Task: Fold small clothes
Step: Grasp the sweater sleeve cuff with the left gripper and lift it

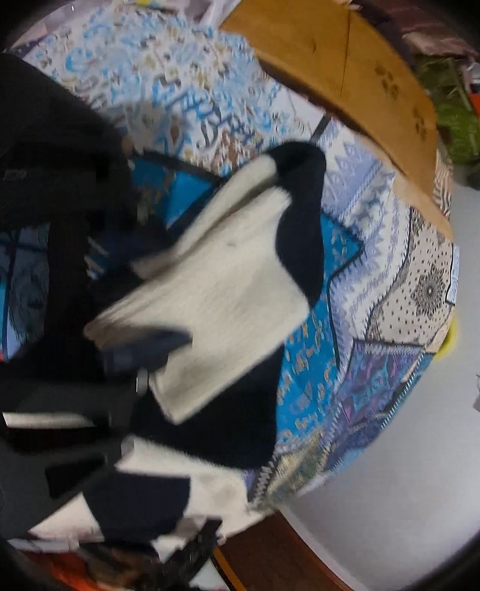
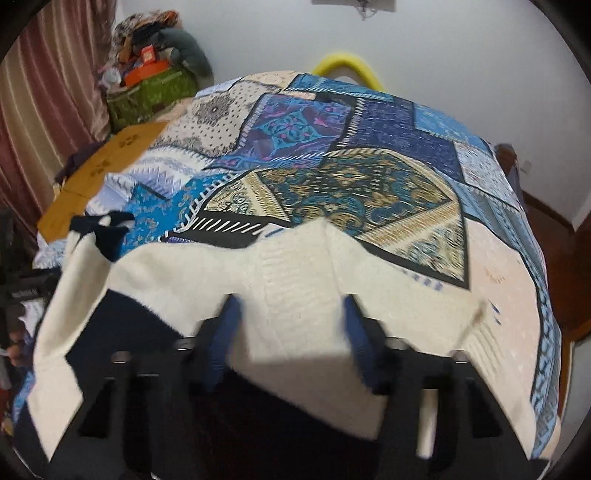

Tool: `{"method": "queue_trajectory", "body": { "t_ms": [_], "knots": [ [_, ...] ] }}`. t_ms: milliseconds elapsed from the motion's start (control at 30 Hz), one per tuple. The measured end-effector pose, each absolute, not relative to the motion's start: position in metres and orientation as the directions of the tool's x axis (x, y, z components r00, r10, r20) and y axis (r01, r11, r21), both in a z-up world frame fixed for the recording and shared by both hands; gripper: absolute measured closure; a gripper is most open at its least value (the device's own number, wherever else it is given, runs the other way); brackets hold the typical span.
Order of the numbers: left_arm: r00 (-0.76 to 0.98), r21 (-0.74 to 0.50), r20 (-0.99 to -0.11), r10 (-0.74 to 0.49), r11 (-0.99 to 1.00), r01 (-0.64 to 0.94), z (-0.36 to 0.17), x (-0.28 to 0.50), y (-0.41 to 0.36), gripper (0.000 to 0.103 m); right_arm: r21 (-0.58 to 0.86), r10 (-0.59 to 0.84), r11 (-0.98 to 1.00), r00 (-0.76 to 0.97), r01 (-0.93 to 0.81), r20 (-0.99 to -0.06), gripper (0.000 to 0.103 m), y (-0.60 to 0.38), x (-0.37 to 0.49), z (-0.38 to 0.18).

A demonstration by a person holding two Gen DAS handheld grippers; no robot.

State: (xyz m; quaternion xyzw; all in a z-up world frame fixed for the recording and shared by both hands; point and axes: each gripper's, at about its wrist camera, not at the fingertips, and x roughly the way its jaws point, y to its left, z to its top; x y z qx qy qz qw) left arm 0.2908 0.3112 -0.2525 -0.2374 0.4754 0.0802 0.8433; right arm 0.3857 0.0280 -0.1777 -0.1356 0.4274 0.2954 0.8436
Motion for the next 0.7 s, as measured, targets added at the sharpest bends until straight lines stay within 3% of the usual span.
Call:
{"method": "queue_trajectory", "body": {
  "t_ms": [100, 200, 367, 467, 600, 667, 700],
  "knots": [
    [0.55, -0.286, -0.834, -0.052, 0.892, -0.349, -0.245, 0.291, 0.31, 0.086, 0.023, 0.402, 0.764, 0.449, -0.644, -0.798, 0.093, 0.038, 0.388, -0.176],
    [0.553, -0.237, -0.833, 0.011, 0.897, -0.374, -0.237, 0.285, 0.319, 0.089, 0.009, 0.404, 0.748, 0.445, -0.664, -0.8, 0.097, 0.051, 0.392, -0.174],
    [0.52, -0.161, -0.846, 0.121, 0.871, -0.465, -0.232, 0.26, 0.352, 0.089, 0.029, 0.434, 0.728, 0.427, -0.685, -0.793, 0.098, 0.077, 0.407, -0.169],
    [0.49, -0.144, -0.862, 0.128, 0.865, -0.48, -0.236, 0.244, 0.367, 0.089, 0.028, 0.457, 0.712, 0.432, -0.701, -0.778, 0.098, 0.096, 0.41, -0.162],
    [0.467, -0.134, -0.876, 0.121, 0.869, -0.476, -0.236, 0.228, 0.373, 0.075, 0.016, 0.448, 0.696, 0.417, -0.718, -0.791, 0.092, 0.118, 0.409, -0.161],
    [0.466, -0.108, -0.872, 0.151, 0.868, -0.484, -0.233, 0.218, 0.371, 0.066, 0.021, 0.434, 0.691, 0.391, -0.723, -0.812, 0.084, 0.121, 0.407, -0.164],
    [0.464, -0.09, -0.869, 0.171, 0.868, -0.488, -0.232, 0.215, 0.37, 0.061, 0.015, 0.429, 0.686, 0.388, -0.727, -0.816, 0.074, 0.121, 0.403, -0.164]
  ]
}}
